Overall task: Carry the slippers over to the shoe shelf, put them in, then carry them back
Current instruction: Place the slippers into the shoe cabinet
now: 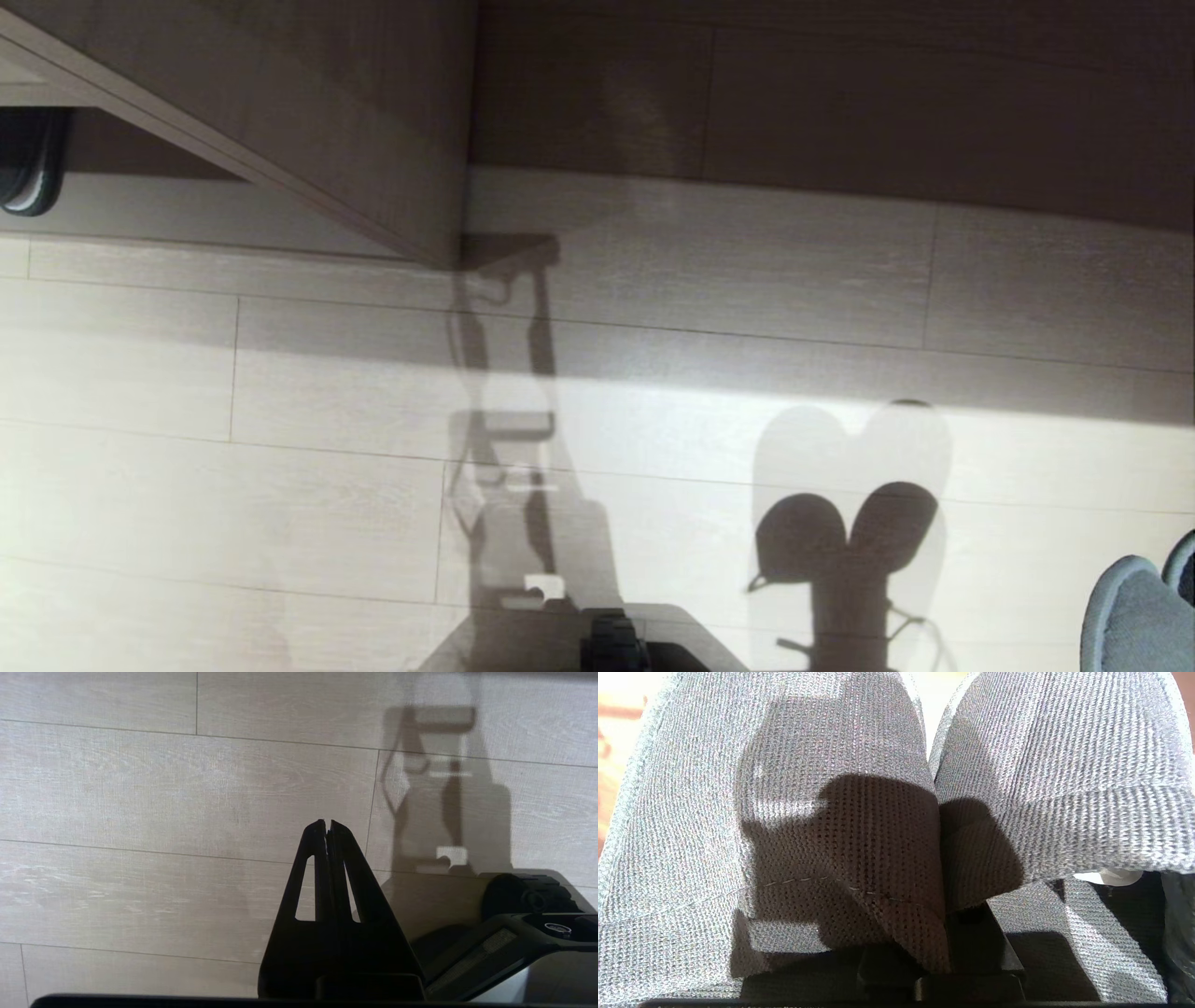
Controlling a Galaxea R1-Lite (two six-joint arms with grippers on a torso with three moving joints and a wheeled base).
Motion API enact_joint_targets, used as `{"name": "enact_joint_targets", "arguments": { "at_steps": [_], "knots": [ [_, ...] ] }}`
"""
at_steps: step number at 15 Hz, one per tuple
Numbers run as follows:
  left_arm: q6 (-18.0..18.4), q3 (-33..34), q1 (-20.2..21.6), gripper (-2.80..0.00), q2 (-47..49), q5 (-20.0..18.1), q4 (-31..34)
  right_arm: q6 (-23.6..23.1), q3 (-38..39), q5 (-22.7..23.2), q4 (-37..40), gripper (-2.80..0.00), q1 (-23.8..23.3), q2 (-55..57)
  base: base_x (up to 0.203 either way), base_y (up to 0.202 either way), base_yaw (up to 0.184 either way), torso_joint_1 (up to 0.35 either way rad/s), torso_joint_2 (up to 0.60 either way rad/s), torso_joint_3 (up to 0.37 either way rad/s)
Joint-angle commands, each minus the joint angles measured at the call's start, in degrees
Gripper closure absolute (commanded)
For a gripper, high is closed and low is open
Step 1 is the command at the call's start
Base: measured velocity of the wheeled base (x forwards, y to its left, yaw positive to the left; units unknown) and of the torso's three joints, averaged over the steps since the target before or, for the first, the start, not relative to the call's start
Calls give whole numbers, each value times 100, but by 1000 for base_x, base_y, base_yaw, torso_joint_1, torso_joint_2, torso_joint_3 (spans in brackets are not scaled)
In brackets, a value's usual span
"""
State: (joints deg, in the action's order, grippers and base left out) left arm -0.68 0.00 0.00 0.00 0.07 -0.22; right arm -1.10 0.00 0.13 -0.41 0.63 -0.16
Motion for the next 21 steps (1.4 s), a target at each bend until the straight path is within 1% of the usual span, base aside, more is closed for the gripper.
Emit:
{"name": "enact_joint_targets", "arguments": {
  "at_steps": [1, 21],
  "knots": [
    [-2, 0, 0, 0, 0, 1, -4, -5, 9, 4, -2, 0, 7, 25, 0, 0, 0, -3, 2, 201],
    [-2, 0, 9, 0, 0, 1, -4, -5, 4, 4, -7, 0, 7, 20, 0, 0, 0, 2, 3, 203]
  ]
}}
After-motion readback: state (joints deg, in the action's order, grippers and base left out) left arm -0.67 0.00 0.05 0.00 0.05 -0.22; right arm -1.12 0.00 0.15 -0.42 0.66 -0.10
